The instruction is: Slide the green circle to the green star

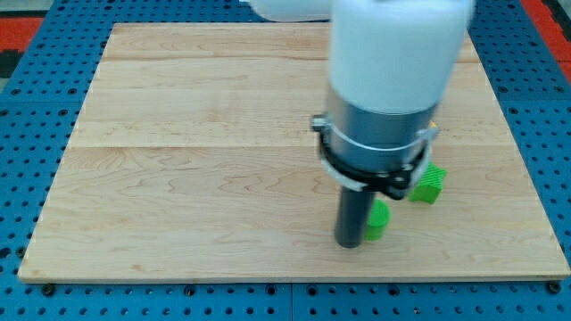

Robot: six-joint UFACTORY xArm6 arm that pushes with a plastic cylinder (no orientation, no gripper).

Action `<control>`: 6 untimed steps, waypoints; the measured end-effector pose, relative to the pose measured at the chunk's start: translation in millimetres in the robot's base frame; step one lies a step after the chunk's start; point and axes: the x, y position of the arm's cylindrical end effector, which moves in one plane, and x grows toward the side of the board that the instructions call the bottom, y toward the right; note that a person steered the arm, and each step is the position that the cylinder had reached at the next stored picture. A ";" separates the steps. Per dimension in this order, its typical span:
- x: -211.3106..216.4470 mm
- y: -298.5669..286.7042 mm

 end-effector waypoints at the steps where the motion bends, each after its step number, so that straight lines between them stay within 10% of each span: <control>1: 0.4 -28.0; 6: -24.9 -13.8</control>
